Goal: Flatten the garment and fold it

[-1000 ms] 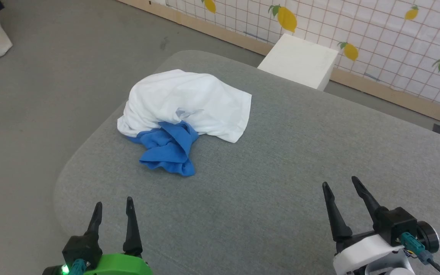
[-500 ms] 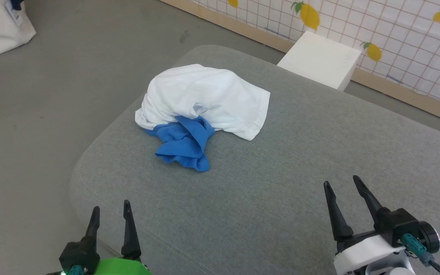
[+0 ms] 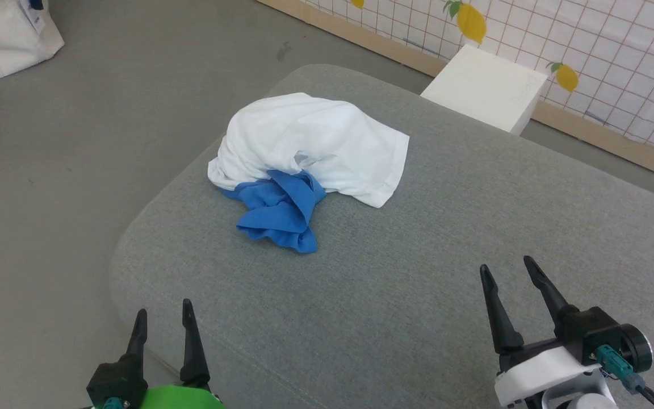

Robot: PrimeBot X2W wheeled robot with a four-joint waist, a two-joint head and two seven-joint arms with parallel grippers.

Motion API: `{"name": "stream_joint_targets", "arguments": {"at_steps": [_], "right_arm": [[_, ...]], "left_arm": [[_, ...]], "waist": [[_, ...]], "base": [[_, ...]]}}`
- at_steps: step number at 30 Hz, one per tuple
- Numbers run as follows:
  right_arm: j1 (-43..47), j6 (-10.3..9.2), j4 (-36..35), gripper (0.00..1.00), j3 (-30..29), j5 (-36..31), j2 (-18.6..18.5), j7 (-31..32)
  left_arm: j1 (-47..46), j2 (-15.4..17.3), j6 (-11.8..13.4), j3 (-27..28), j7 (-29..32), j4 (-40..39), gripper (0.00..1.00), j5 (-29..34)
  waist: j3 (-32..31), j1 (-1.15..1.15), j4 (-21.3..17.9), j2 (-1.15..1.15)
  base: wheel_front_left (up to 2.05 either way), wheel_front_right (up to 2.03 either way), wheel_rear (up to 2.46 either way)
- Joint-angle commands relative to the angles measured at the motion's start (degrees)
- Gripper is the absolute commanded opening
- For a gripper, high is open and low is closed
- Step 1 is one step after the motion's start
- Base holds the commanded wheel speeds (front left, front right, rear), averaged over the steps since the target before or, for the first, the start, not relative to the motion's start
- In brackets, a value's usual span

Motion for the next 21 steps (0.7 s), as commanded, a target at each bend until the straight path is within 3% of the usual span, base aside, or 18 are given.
{"name": "stream_joint_targets", "arguments": {"at_steps": [1,5,11,16,21], "right_arm": [[-0.8,-0.09,0.2,1.00,0.0,-0.4,0.0,-0.3],[-0.8,-0.09,0.2,1.00,-0.2,-0.6,0.0,-0.3],[-1.2,-0.09,-1.0,1.00,-1.2,-2.1,0.0,-0.3],[-2.6,-0.09,-3.6,1.00,-2.5,-4.7,0.0,0.2],[-4.0,-0.09,-8.1,1.00,-3.1,-6.1,-1.0,1.7]], "left_arm": [[0.7,-0.3,0.2,-0.1,-0.4,-0.2,1.00,-0.7],[-0.3,-0.3,-0.8,-0.7,-0.4,-0.9,1.00,-2.8],[-7.5,1.1,-6.8,-2.3,0.2,-2.1,1.00,-3.7],[-19.6,5.6,-10.8,-2.6,6.4,-6.9,1.00,-4.2],[-32.0,8.0,-12.3,-0.3,13.9,-8.4,1.00,-8.4]], "waist": [[0.0,0.00,-0.2,0.00],[0.3,0.00,-0.5,0.00],[3.0,0.00,-1.1,0.00],[8.1,0.00,-2.8,0.00],[13.9,0.00,-4.8,0.00]], "base": [[0.00,0.00,0.00],[0.00,0.00,0.00],[0.00,0.00,0.00],[0.00,0.00,0.00],[0.00,0.00,0.00]]}}
